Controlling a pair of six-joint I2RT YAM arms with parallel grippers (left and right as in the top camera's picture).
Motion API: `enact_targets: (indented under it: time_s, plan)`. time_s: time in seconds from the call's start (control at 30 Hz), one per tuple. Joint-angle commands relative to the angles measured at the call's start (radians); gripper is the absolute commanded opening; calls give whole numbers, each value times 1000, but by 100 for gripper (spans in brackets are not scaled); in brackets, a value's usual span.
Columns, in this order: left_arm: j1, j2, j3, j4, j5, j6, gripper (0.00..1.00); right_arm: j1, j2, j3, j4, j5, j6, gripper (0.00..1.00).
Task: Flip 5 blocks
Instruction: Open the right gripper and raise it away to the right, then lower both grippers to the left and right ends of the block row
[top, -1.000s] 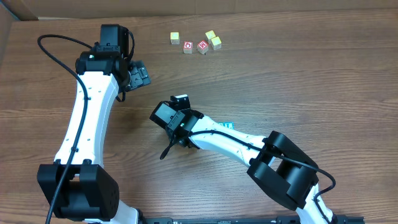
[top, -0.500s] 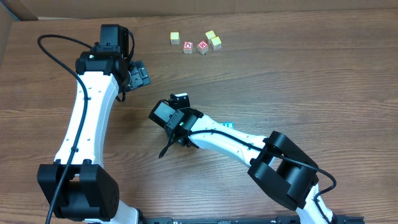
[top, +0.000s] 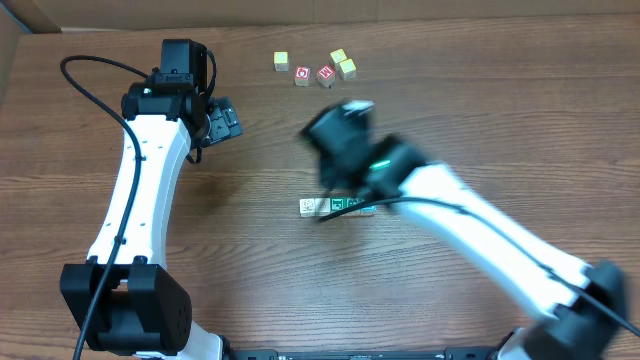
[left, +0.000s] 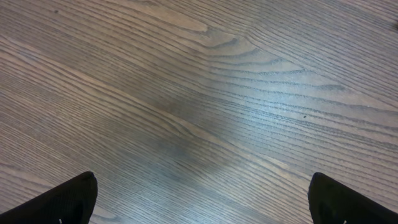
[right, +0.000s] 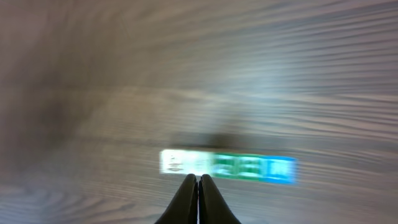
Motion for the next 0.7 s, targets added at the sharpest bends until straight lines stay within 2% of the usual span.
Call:
enact_targets:
  time_s: [0.0,0.1,0.13,0.23,0.43,0.53,0.6,0.63,0.67]
  plan:
    - [5,-5,13,0,-15,11,100,-162,-89,18,-95,-64,7,8]
    - [5,-5,13,1,-15,11,100,-300,-97,16,-186,-132,6,7]
    - [5,-5,13,1,-15,11,100,-341,-92,11,-212,-156,6,4]
    - [5,-5,13,0,-15,11,100,-425,-90,-27,-234,-203,3,4]
    - [5,-5,13,24,-2,10,100,-476,-90,-129,-199,-205,3,4]
    - [5,-5,13,50,77,4,100,-471,-90,-187,-166,-207,4,4]
    - [5,-5,13,10,238,52,100,-467,-90,-221,-145,-215,4,4]
    - [5,-4,12,-24,337,112,83,-466,-90,-240,-133,-221,4,4]
    - [2,-2,7,-54,416,164,50,-466,-90,-257,-118,-231,4,4]
